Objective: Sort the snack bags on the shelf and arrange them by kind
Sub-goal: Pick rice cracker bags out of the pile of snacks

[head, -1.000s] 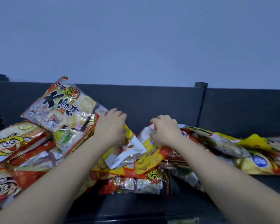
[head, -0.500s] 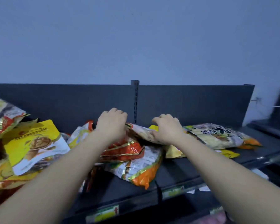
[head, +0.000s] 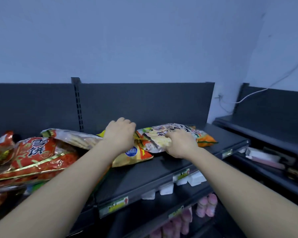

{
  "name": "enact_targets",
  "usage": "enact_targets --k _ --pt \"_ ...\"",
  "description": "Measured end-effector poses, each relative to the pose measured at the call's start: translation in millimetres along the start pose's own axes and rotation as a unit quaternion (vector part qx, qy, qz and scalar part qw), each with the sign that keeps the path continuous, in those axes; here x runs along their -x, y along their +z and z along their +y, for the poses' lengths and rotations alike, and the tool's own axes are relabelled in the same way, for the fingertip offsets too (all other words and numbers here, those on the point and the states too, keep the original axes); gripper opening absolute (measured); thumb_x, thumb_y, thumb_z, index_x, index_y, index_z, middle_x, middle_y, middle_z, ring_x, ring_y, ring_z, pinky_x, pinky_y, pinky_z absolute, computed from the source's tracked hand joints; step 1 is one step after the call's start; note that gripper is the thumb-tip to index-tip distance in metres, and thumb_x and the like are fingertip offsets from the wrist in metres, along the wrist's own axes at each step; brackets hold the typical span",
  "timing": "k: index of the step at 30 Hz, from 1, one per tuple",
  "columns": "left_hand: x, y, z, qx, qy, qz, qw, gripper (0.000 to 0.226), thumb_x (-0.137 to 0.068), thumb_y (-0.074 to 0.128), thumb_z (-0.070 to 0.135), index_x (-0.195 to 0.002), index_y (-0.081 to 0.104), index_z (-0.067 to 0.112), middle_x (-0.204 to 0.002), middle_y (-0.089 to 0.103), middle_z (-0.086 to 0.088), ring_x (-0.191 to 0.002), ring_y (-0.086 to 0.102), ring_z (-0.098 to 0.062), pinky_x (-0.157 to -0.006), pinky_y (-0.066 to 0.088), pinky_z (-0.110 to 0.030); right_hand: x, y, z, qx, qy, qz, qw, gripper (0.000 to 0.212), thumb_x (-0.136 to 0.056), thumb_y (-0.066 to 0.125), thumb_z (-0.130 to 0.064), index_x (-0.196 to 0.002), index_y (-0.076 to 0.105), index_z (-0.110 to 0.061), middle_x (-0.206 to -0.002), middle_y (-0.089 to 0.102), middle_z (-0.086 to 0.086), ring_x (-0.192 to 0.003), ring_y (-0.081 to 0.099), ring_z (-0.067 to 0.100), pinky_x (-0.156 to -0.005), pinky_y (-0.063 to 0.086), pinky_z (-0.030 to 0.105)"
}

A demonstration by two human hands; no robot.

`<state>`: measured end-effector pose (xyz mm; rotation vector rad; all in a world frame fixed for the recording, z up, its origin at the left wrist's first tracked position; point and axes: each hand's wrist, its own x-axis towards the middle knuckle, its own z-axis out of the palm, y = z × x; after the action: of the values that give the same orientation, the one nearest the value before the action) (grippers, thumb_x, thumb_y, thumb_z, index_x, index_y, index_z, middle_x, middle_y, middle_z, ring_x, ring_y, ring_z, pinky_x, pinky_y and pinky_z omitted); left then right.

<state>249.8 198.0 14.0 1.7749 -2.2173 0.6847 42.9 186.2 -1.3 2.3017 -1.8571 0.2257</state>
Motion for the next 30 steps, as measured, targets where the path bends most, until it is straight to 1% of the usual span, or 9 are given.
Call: enact_targets --k 3,6,10,14,18,22,25,27,30 --pt "-26 13 29 0.013 0.017 -0.004 1.000 0.020 -0.088 0.050 0.025 -0.107 0.055 0.020 -0.117 0.058 0.003 -0.119 0.047 -0.020 -0.088 0.040 -0.033 -8 14 32 -0.003 0.017 -0.003 1.000 0.046 -0.089 0.057 -0.041 -0.132 0.054 -0.024 -0.128 0.054 0.006 -0.123 0.047 0.028 -0.096 0.042 0.039" --pt "-53 34 51 0.018 0.027 -0.019 0.999 0.025 -0.089 0.049 0.027 -0.112 0.055 0.020 -0.119 0.058 0.003 -0.120 0.047 -0.019 -0.089 0.040 -0.033 -19 27 60 -0.005 0.033 -0.015 0.999 0.042 -0.089 0.058 -0.038 -0.127 0.055 -0.020 -0.125 0.054 0.007 -0.123 0.046 0.028 -0.097 0.042 0.039" --pt "-92 63 77 0.040 0.025 -0.083 0.995 0.038 -0.090 0.047 0.029 -0.126 0.053 0.019 -0.127 0.055 0.000 -0.122 0.047 -0.021 -0.095 0.040 -0.036 -44 46 97 -0.021 0.057 -0.024 0.998 0.038 -0.090 0.054 -0.035 -0.124 0.056 -0.019 -0.124 0.056 0.008 -0.121 0.047 0.029 -0.096 0.042 0.039" --pt "-133 93 95 0.080 0.006 -0.150 0.986 0.041 -0.094 0.047 0.038 -0.129 0.051 0.018 -0.131 0.053 -0.005 -0.120 0.049 -0.026 -0.091 0.045 -0.039 -76 60 137 -0.045 0.090 -0.028 0.995 0.037 -0.097 0.044 -0.034 -0.129 0.055 -0.018 -0.132 0.055 0.009 -0.124 0.048 0.030 -0.093 0.042 0.038" --pt "-172 126 95 0.139 -0.038 -0.235 0.961 0.063 -0.093 0.045 0.057 -0.143 0.040 0.020 -0.145 0.044 -0.007 -0.130 0.044 -0.028 -0.099 0.044 -0.040 -105 77 172 -0.075 0.132 -0.052 0.987 0.040 -0.097 0.044 -0.046 -0.122 0.057 -0.017 -0.132 0.056 0.009 -0.122 0.049 0.031 -0.091 0.042 0.038" --pt "-205 158 89 0.196 -0.078 -0.282 0.936 0.074 -0.092 0.043 0.062 -0.148 0.033 0.016 -0.150 0.039 -0.013 -0.135 0.039 -0.033 -0.109 0.036 -0.040 -126 103 203 -0.126 0.186 -0.077 0.971 0.055 -0.094 0.042 -0.059 -0.128 0.053 -0.017 -0.136 0.052 0.007 -0.123 0.049 0.030 -0.096 0.044 0.040" --pt "-219 172 80 0.251 -0.120 -0.309 0.909 0.098 -0.080 0.053 0.073 -0.153 0.020 0.016 -0.157 0.027 -0.010 -0.143 0.029 -0.030 -0.115 0.028 -0.045 -137 121 221 -0.138 0.214 -0.087 0.963 0.063 -0.091 0.041 -0.065 -0.131 0.047 -0.017 -0.139 0.048 0.011 -0.124 0.047 0.032 -0.099 0.042 0.044" --pt "-222 175 74 0.273 -0.145 -0.345 0.886 0.126 -0.059 0.058 0.087 -0.155 0.006 0.022 -0.162 0.015 -0.005 -0.148 0.015 -0.027 -0.118 0.017 -0.050 -145 129 230 -0.137 0.229 -0.089 0.960 0.066 -0.091 0.038 -0.067 -0.136 0.043 -0.019 -0.141 0.045 0.012 -0.128 0.043 0.032 -0.102 0.037 0.046" --pt "-221 169 72 0.316 -0.169 -0.384 0.851 0.158 -0.029 0.060 0.095 -0.155 0.003 0.019 -0.162 0.015 -0.004 -0.148 0.017 -0.026 -0.119 0.019 -0.046 -157 134 242 -0.160 0.254 -0.107 0.948 0.072 -0.089 0.035 -0.070 -0.142 0.037 -0.021 -0.143 0.045 0.013 -0.130 0.042 0.033 -0.104 0.032 0.046"
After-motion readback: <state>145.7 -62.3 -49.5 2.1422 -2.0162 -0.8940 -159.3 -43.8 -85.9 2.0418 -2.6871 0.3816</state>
